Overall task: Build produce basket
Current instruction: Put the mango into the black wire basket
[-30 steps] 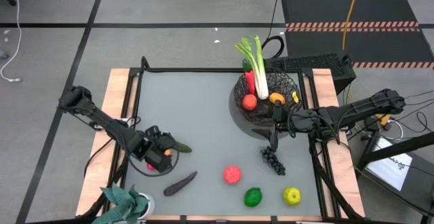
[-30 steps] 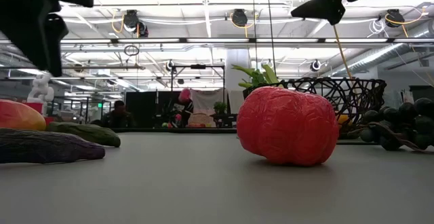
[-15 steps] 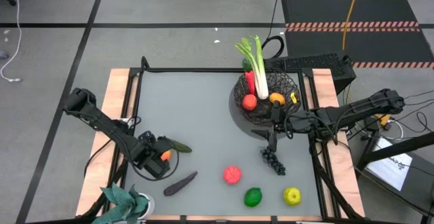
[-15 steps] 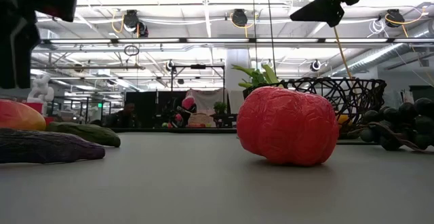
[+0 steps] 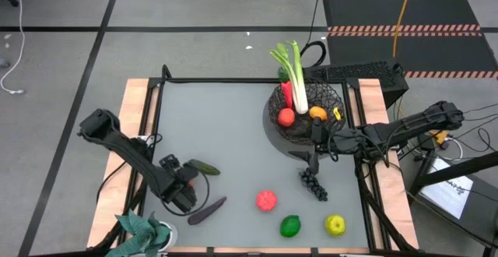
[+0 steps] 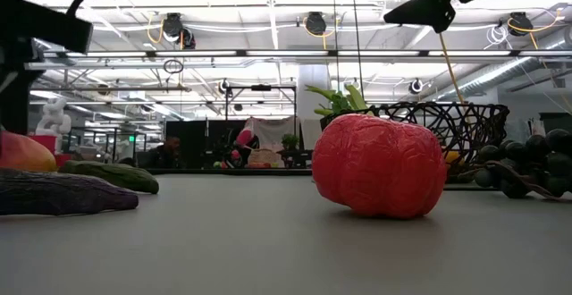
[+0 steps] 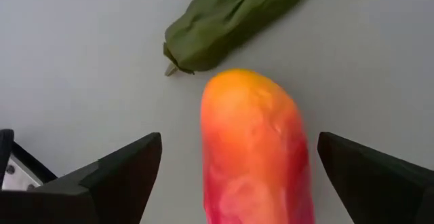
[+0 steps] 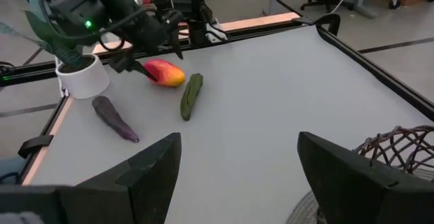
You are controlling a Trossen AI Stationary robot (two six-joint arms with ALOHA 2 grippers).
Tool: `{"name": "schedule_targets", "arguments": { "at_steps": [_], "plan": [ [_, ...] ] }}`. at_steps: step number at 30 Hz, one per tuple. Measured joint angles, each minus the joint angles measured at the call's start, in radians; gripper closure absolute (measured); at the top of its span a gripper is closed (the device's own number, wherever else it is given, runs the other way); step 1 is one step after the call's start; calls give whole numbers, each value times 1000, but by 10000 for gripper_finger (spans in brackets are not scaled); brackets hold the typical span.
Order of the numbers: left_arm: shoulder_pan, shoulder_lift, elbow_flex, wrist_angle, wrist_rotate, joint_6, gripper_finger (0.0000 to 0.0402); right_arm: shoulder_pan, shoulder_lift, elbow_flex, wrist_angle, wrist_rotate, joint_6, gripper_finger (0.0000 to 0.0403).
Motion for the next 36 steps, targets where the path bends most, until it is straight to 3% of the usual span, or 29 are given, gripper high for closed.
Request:
{"name": "schedule_targets", "arguments": {
  "at_steps": [7, 16, 21, 24, 27, 32, 36],
  "plan": [
    [2, 32, 0, 33, 0, 4, 31, 0, 0, 0, 0, 1, -9, 115],
    [14, 17, 4, 28, 36, 36, 187, 0, 0, 0, 0, 5, -10, 115],
    [20, -31, 92, 26, 28, 76, 230, 0, 3, 0, 7, 8, -9, 115],
    [13, -68, 191, 28, -43, 149, 225, 0, 16, 0, 20, 31, -9, 115],
    [12, -88, 307, 31, -179, 272, 205, 0, 39, 0, 85, 34, -25, 115],
    [14, -96, 492, 45, -436, 493, 195, 0, 109, 0, 295, 31, -95, 115],
    [29, -96, 564, 173, -544, 691, 206, 0, 196, 0, 501, 22, -134, 115]
  ]
}}
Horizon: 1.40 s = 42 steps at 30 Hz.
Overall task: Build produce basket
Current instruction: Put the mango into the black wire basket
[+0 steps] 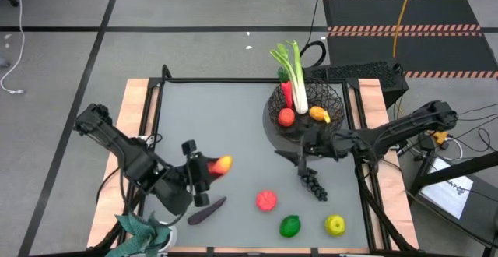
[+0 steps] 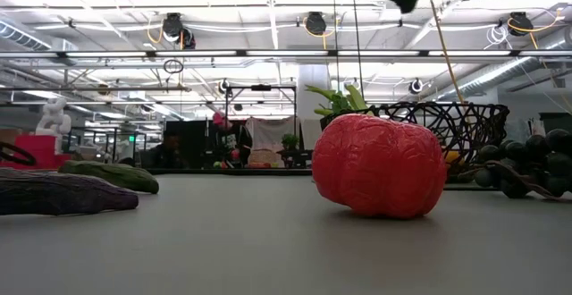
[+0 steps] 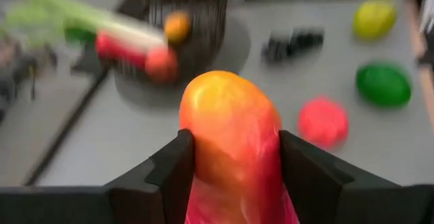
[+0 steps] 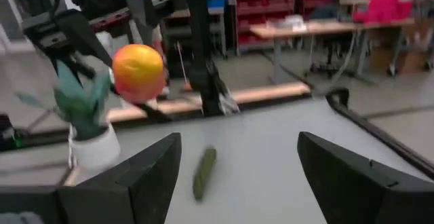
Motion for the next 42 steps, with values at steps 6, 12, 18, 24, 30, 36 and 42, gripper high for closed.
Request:
{"name": "schedule_targets", "arguments": {
  "at_steps": [6, 12, 18, 24, 30, 36, 42],
  "plan": [
    [32, 2, 6, 318, -65, 318, 202, 0, 187, 0, 396, -167, -67, 115],
    [74, 19, 5, 548, -55, 502, 204, 6, 329, 1, 644, -254, -125, 114],
    [100, 37, -85, 789, -30, 627, 206, 7, 399, 49, 654, -251, -127, 93],
    [134, 33, -167, 956, -5, 683, 201, 14, 423, 79, 654, -251, -128, 67],
    [183, 31, -231, 1087, 106, 676, 202, 21, 424, 79, 681, -251, -133, 66],
    [209, 32, -263, 1144, 123, 661, 194, 18, 424, 79, 681, -240, -126, 82],
    [216, 32, -264, 1149, 195, 614, 191, 19, 423, 78, 677, -213, -137, 132]
  ]
}}
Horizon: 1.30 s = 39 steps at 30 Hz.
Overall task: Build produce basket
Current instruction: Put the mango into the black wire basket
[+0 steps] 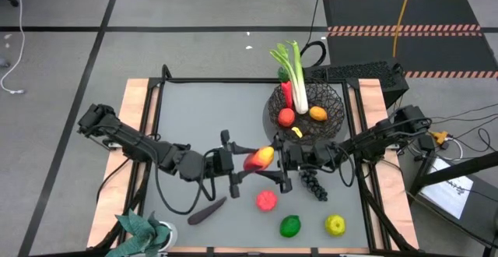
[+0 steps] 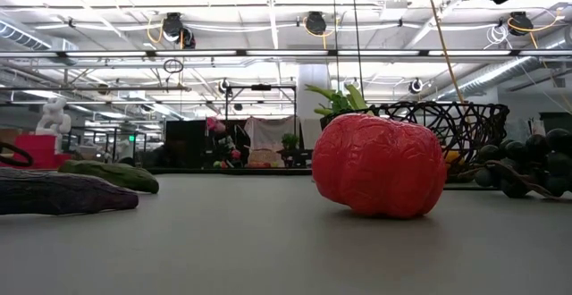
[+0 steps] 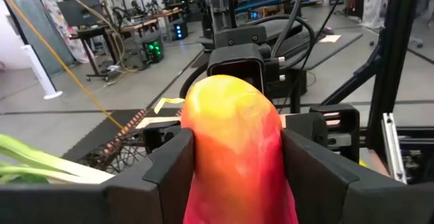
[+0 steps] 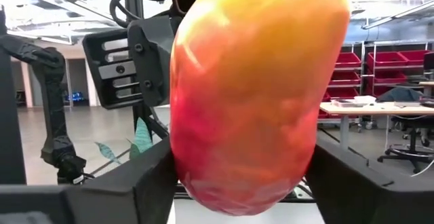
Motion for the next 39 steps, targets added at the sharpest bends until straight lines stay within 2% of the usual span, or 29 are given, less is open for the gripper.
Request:
{"name": "schedule_targets", "arguments": {
  "at_steps": [4, 11, 16, 19, 27, 33, 39],
  "plan": [
    [-11, 0, 0, -6, -2, -10, 164, 0, 0, 0, -4, 1, -7, 149],
    [-52, -24, 0, -36, -32, 6, 80, 0, -14, 0, -18, 13, -24, 136],
    [-89, -68, 0, -106, -151, 7, 50, 0, -82, 0, -147, 14, -40, 143],
    [-105, -95, 0, -173, -198, -25, 50, 4, -135, 0, -244, 18, -58, 145],
    [-129, -141, 0, -302, -203, -116, 80, 38, -241, -1, -446, 27, -194, 143],
    [-141, -145, 0, -347, -203, -140, 101, 75, -274, -1, -522, 167, -305, 143],
    [-148, -145, 0, -368, -202, -151, 113, 82, -278, -1, -535, 195, -439, 143]
  ]
}}
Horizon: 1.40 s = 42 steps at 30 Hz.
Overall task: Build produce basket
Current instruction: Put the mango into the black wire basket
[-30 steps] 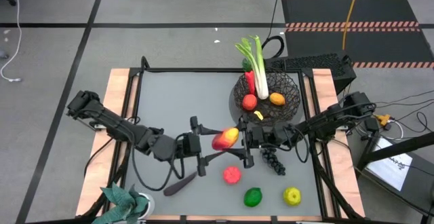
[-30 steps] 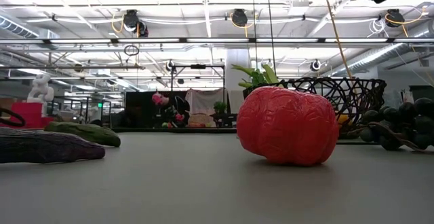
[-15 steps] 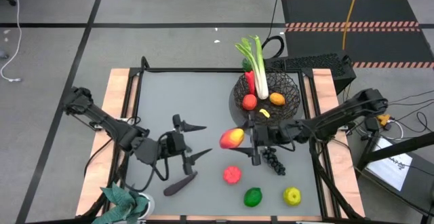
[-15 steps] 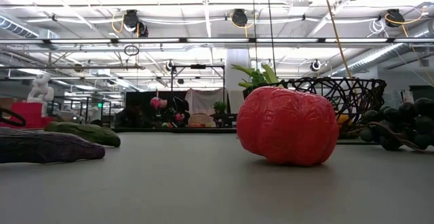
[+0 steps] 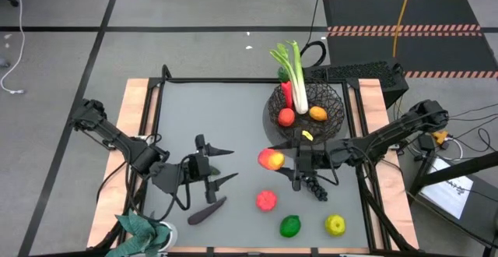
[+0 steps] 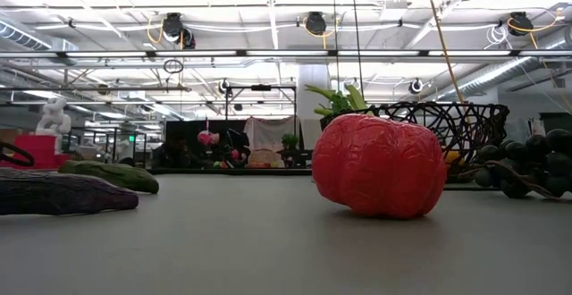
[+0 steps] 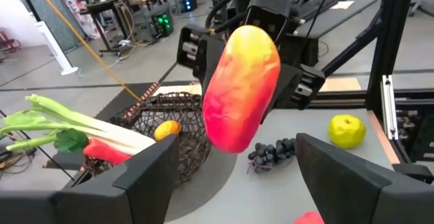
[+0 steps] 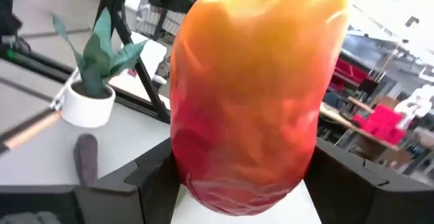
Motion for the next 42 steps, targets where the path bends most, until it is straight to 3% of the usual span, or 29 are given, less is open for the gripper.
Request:
{"name": "schedule_targets", "arguments": {
  "at_steps": [15, 36, 42],
  "plan": [
    [-6, 0, 0, -89, 6, -130, 125, 0, 0, 0, 2, 0, -261, 142],
    [-35, 0, 0, -89, 8, -147, 123, 0, 0, 0, 34, -1, -281, 142],
    [-35, 0, 0, -88, 8, -146, 123, -4, 0, 0, 48, -2, -194, 142]
  ]
}}
